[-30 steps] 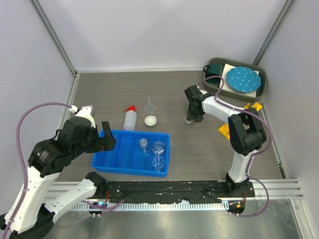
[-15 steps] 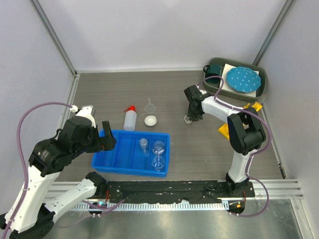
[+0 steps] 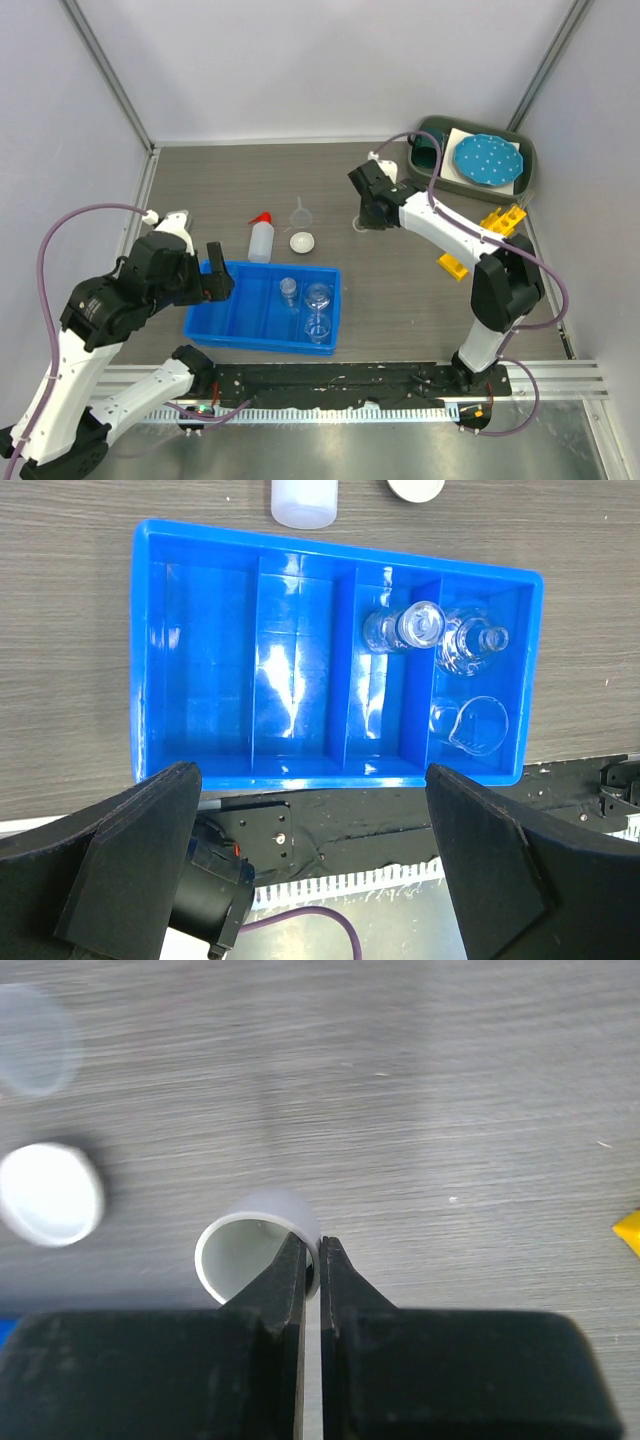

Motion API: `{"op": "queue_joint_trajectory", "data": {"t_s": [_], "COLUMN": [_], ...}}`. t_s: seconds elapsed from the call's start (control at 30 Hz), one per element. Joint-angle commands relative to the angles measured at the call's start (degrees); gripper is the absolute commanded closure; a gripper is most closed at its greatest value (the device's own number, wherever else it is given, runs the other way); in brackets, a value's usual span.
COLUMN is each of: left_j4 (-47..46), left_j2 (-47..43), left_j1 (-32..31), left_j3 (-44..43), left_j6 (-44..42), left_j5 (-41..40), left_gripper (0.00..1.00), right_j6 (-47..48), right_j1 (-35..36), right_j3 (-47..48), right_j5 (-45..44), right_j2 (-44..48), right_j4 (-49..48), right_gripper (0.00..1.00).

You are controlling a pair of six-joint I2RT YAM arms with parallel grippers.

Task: Organize the chemistry lab equipment

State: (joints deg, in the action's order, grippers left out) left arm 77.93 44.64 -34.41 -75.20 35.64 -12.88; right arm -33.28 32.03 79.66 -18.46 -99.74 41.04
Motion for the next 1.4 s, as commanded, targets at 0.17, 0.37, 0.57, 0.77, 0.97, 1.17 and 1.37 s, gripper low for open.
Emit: {"op": "queue_joint_trajectory", "data": {"t_s": [0.17, 0.37, 0.57, 0.77, 0.97, 1.17, 1.37], "left_j4": [-0.1, 0.9, 2.0, 3.4, 4.3, 4.6, 5.3], "left_j2": [0.5, 0.0, -2.0, -3.1, -3.4, -4.0, -4.6], "left_j1": [0.2, 0.2, 0.2, 0.2, 0.2, 0.2, 0.2], "left_j3": [-2.7, -4.4, -5.0, -5.3, -6.1, -5.6, -5.5], "left_j6": [0.7, 1.7, 3.8, 4.1, 3.8, 3.8, 3.4], "left_j5": [-0.7, -1.4, -2.6, -2.4, -3.0, -3.2, -4.1], "left_gripper": [0.0, 0.0, 0.0, 0.0, 0.0, 0.0, 0.0], "right_j6": [1.2, 2.3, 2.6, 2.3, 2.2, 1.5, 1.4], "right_j1": [14.2, 20.3, 24.4, 28.2, 30.6, 31.3, 32.1], "right_j3": [12.9, 16.8, 23.3, 28.8, 33.3, 36.8, 38.1], "right_j5": [-3.3, 1.7, 5.8, 7.7, 9.3, 10.5, 10.6], "right_j2": [2.3, -2.4, -8.0, -13.5, -18.9, -23.1, -26.3], "right_j4": [4.2, 1.6, 0.5, 0.5, 1.0, 1.2, 1.7], "right_gripper": [0.99, 0.99, 0.99, 0.99, 0.99, 0.99, 0.99]}}
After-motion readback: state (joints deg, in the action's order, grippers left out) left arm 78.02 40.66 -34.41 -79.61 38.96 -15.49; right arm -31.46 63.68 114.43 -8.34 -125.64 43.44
